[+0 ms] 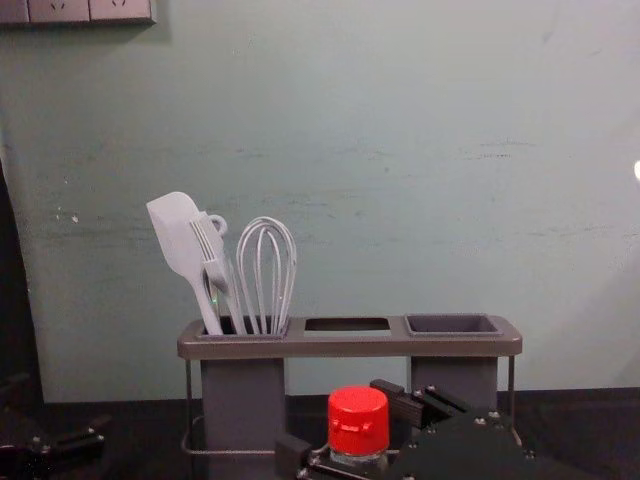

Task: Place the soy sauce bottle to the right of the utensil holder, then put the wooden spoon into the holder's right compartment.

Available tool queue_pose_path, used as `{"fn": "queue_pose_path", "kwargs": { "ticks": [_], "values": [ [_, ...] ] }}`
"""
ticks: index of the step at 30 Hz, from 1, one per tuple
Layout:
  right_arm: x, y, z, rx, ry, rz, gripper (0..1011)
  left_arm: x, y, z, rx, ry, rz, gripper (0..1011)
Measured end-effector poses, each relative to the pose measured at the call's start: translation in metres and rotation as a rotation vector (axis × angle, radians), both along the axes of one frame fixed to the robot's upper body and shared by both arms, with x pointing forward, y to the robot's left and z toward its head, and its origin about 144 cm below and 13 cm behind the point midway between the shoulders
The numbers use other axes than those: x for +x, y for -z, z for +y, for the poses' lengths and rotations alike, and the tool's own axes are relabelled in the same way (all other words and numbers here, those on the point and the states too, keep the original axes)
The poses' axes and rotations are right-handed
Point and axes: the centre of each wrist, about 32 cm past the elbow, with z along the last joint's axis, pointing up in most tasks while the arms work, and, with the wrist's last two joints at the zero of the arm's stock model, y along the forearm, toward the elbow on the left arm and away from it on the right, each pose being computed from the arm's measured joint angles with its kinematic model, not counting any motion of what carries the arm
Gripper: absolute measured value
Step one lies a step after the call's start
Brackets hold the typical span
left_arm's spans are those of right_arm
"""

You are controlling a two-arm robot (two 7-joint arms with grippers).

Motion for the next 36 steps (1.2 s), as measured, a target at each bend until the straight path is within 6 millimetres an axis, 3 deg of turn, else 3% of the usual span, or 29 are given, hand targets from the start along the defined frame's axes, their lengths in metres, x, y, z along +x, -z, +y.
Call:
{"fn": "queue_pose_path", "kwargs": {
  "ticks": [7,19,30,36],
  "values": [
    [-0.005,-0.001,-0.001,0.002,0.0,-0.006,787,0.0,0.0,0.0,0.0,0.0,0.0,1000],
    [-0.008,-0.002,-0.003,0.013,-0.004,-0.002,403,0.0,0.0,0.0,0.0,0.0,0.0,1000],
    [-0.015,-0.015,-0.013,0.042,0.002,-0.033,393,0.0,0.0,0.0,0.0,0.0,0.0,1000],
    [-0.021,-0.023,-0.03,0.041,0.029,-0.049,393,0.0,0.0,0.0,0.0,0.0,0.0,1000]
  ]
}}
